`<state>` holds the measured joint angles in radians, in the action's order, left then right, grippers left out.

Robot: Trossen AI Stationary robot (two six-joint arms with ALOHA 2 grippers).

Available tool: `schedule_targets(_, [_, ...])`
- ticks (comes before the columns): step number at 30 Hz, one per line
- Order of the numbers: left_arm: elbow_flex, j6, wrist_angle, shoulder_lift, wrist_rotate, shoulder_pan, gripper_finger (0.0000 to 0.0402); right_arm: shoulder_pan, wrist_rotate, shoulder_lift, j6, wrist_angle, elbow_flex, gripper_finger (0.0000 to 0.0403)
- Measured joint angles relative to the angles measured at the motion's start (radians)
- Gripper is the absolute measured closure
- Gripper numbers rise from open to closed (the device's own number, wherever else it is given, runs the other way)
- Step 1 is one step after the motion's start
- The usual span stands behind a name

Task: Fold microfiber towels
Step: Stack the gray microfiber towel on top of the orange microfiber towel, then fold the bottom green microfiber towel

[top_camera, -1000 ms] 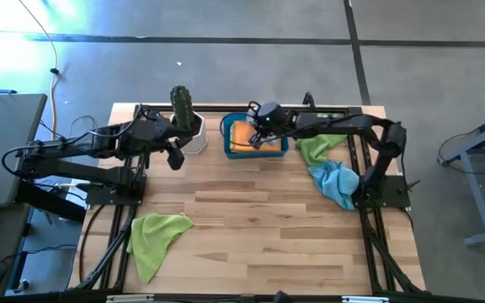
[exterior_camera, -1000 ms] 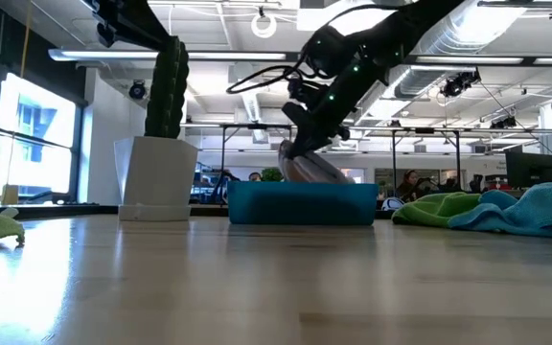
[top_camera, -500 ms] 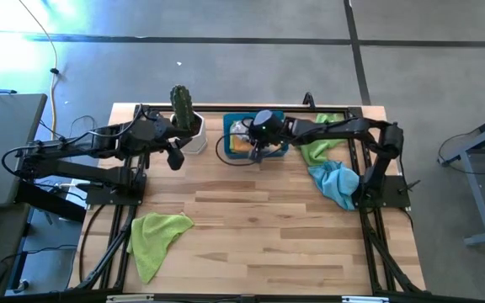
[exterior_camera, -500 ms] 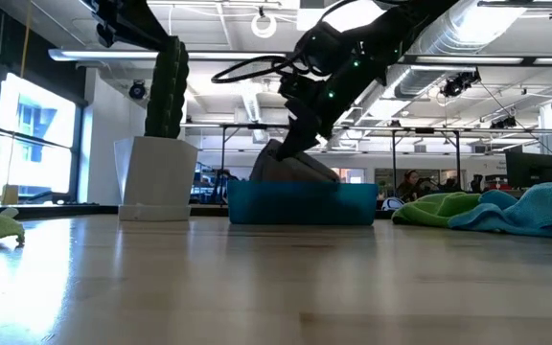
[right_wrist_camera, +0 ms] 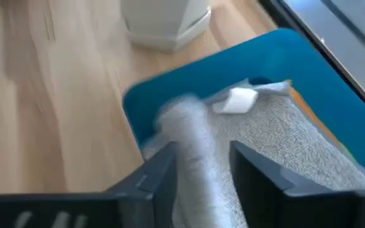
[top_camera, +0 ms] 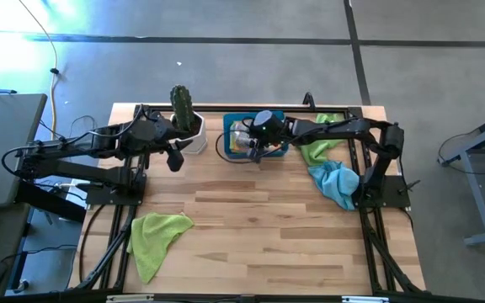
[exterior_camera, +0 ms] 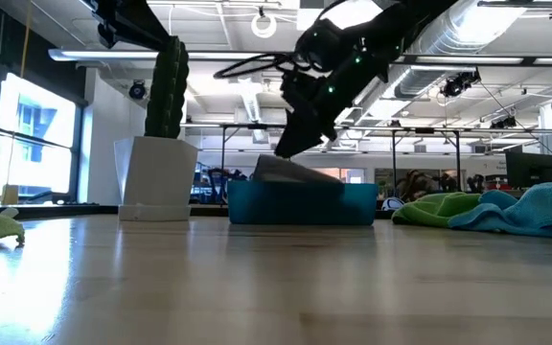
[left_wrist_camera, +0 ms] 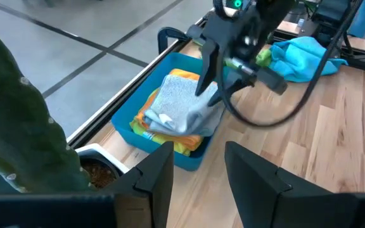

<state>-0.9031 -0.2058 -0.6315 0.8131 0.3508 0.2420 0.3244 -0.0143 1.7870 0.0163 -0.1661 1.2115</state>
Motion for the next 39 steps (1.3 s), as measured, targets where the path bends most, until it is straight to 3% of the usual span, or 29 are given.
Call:
schedule_targets(6, [0.0, -0.005, 0.0, 0.0, -0.022, 0.0, 0.0271, 0.0, 0.0, -0.084, 0.187, -0.188, 0.106, 0.023])
schedule_targets(13, [0.0, -0.092, -0.017, 0.0, -0.238, -0.001, 0.0271, -0.026, 0.046, -0.12, 0.307, -0.435, 0.227, 0.0226])
schedule_targets(20, [0.0, -0.159, -0.2, 0.0, -0.375, -0.002, 0.0271, -0.111, 0.158, -0.12, 0.53, -0.444, 0.226, 0.0226])
schedule_targets(24, [0.001, -0.183, -0.323, 0.007, -0.415, -0.014, 0.0271, -0.198, 0.149, -0.12, 0.587, -0.444, 0.215, 0.0226])
schedule_targets(30, [0.079, -0.269, -0.354, 0.008, -0.513, -0.125, 0.0271, -0.327, 0.087, -0.12, 0.616, -0.444, 0.214, 0.0226])
schedule_targets(35, [0.164, -0.406, -0.345, 0.009, -0.516, -0.264, 0.0271, -0.403, -0.013, -0.12, 0.613, -0.444, 0.214, 0.0226])
schedule_targets(39, [0.197, -0.544, -0.339, 0.008, -0.516, -0.392, 0.0271, -0.431, -0.035, -0.12, 0.613, -0.447, 0.214, 0.0226])
